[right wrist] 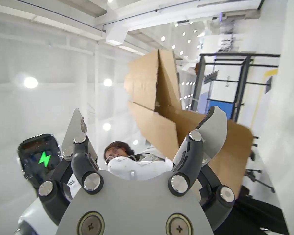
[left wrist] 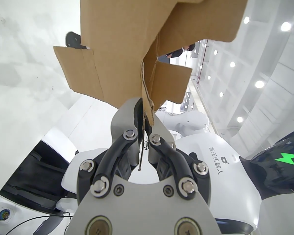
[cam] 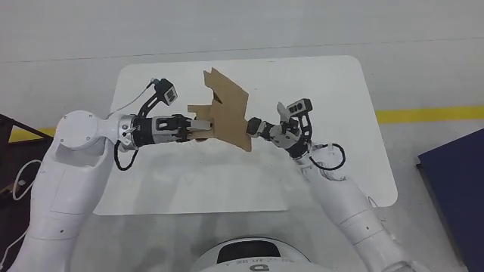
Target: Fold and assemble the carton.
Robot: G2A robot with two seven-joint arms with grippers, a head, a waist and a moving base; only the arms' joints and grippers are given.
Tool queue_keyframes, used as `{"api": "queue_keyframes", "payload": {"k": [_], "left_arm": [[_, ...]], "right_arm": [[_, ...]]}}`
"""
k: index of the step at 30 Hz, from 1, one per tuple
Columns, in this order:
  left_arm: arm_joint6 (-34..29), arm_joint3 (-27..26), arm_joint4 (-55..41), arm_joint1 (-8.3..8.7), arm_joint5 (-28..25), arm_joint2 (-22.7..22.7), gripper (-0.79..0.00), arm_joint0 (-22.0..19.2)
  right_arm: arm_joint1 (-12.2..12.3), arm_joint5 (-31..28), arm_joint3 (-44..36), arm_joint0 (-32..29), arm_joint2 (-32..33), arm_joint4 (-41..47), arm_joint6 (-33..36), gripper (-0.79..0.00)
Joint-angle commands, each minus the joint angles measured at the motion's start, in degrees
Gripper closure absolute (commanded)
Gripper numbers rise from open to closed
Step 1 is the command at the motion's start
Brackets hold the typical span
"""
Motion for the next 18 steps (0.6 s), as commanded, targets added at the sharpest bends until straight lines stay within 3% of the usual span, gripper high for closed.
{"api": "queue_keyframes", "payload": {"k": [1,8,18], "left_arm": [[0.0,0.4,0.0,0.03,-0.1,0.2,0.000,-0.2],[0.2,0.7,1.4,0.29,0.4,0.9,0.000,0.4],[0.6,0.8,1.7,0.47,1.2,2.4,0.000,0.6]], "right_arm": [[-0.1,0.1,0.6,0.2,0.2,3.0,2.2,-0.751],[-0.4,0.0,2.2,1.0,0.7,7.7,5.3,-0.690],[-0.9,0.2,3.4,2.3,-0.4,6.7,7.2,-0.622]]}}
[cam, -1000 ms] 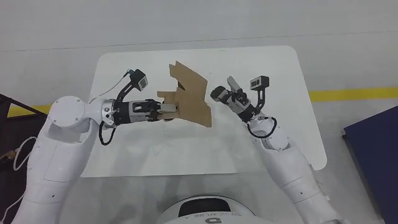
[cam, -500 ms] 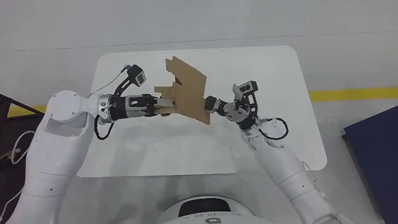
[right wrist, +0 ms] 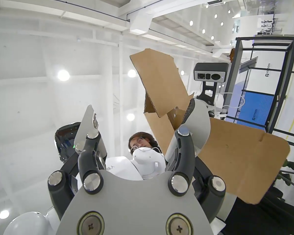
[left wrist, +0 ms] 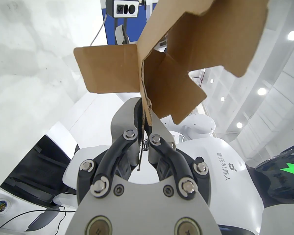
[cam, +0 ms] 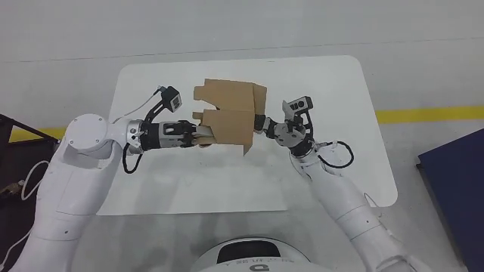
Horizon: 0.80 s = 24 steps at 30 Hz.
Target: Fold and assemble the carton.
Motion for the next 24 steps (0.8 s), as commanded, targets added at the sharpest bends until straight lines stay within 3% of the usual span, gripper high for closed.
{"api": "queue_keyframes", "payload": {"k": [1,7,10,12,21,24], "left_arm": [[-0.1,0.0,0.1,0.05,0.2,0.2,0.000,-0.1],[-0.1,0.1,0.5,0.15,0.7,1.0,0.000,-0.5],[-0.3,0.1,0.4,0.20,0.8,1.4,0.000,-0.7],[-0.6,0.0,0.1,0.22,0.7,1.5,0.000,-0.9],[-1.2,0.2,-1.2,0.37,0.7,1.9,0.000,-1.5],[-1.1,0.6,-1.3,0.43,0.6,2.0,0.000,-1.7]], "right_arm": [[0.0,-0.7,0.8,0.5,0.0,-1.8,-1.0,-0.616],[-0.3,-2.6,1.9,1.4,-0.4,-6.1,-4.9,-0.526],[-0.3,-3.6,2.7,1.8,0.0,-7.8,-6.4,-0.394],[-0.3,-3.9,2.9,2.1,0.0,-8.5,-6.6,-0.394],[-0.4,-4.2,2.9,2.3,0.1,-7.5,-3.5,-0.259],[-0.4,-4.4,3.1,2.4,0.4,-7.3,-2.9,-0.120]]}}
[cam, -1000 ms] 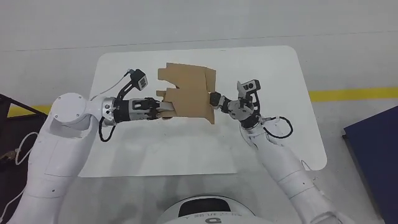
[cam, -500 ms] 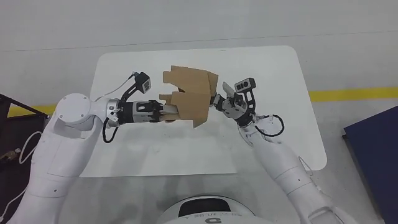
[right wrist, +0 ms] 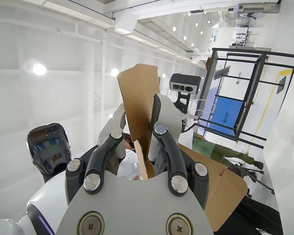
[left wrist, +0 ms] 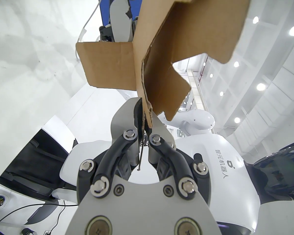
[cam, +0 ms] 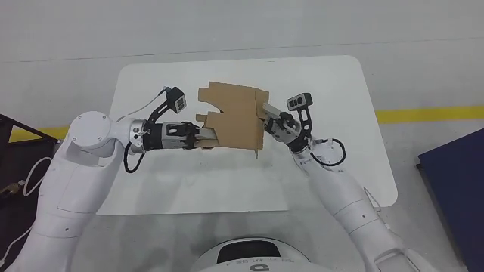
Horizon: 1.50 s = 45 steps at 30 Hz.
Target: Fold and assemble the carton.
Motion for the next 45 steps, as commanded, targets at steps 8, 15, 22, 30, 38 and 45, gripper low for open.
{"api": "queue_keyframes", "payload": {"k": [8,15,22,30,38,45], "left_arm": [[0.4,1.2,-0.2,0.18,-0.3,0.2,0.000,-0.3],[0.7,1.6,-0.4,0.35,-0.4,0.0,-0.643,-0.4],[1.4,1.9,0.4,0.59,-0.2,-0.2,-0.785,-0.2],[2.0,1.8,1.7,0.79,0.2,0.3,-0.785,-0.2],[1.9,2.4,3.0,0.83,0.5,1.9,-0.785,-0.9],[2.2,2.2,4.3,0.92,0.9,2.8,-0.336,-1.4]], "right_arm": [[0.1,-1.2,0.6,0.4,0.6,-3.5,-0.8,0.000],[0.1,-1.0,0.5,0.7,0.4,-6.0,-1.6,0.000],[0.1,-0.7,0.3,0.9,0.0,-7.8,-1.7,0.000],[0.3,-0.3,-0.7,0.6,-0.2,-9.9,-1.8,0.000],[0.5,-0.2,-1.8,0.0,-0.8,-14.1,-3.3,0.000],[0.6,-0.5,-2.1,-0.3,-0.9,-17.0,-5.7,0.000]]}}
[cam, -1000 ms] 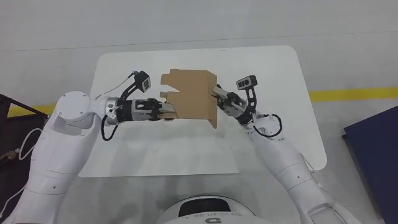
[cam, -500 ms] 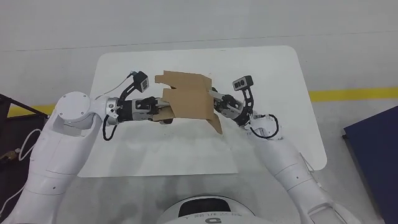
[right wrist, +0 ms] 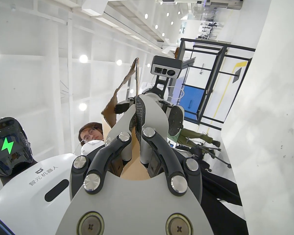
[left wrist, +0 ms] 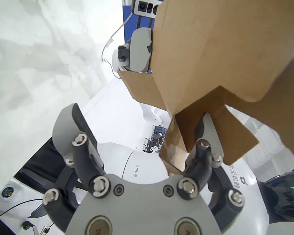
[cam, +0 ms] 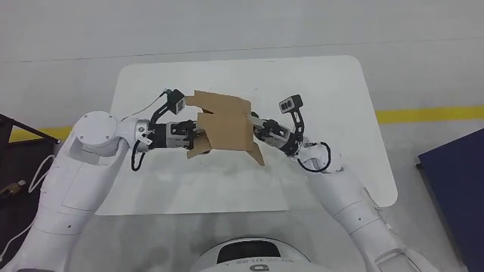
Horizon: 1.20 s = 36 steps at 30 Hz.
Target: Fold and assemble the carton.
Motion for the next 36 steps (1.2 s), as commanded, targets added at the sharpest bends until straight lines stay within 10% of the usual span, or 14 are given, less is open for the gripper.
{"api": "queue_keyframes", "payload": {"k": [1,19,23,26,28,36], "left_arm": [[-0.1,-0.1,-0.2,0.04,-0.1,0.0,-0.283,0.0],[1.4,-0.3,-1.1,0.28,1.6,0.9,-0.234,1.2],[3.1,-0.3,-1.4,0.21,1.4,1.2,0.000,1.3],[3.6,-0.5,-1.5,0.25,0.9,1.2,0.000,1.7],[3.7,-0.8,-1.2,0.32,0.7,1.0,0.000,2.0],[4.1,-2.2,-0.3,0.64,0.7,0.6,0.000,3.2]], "right_arm": [[0.0,-0.2,-0.1,-0.2,0.1,-0.4,-0.6,0.000],[0.7,-1.4,-1.5,-2.0,1.3,-4.9,-4.1,0.000],[0.9,-1.4,-2.8,-2.8,1.2,-5.8,-4.3,0.000],[1.0,-1.6,-3.4,-3.3,1.4,-5.8,-4.5,-0.296],[1.1,-1.6,-3.6,-3.7,1.6,-5.5,-4.7,-0.785],[1.4,-2.8,-4.9,-4.7,2.3,-4.8,-4.9,-0.785]]}}
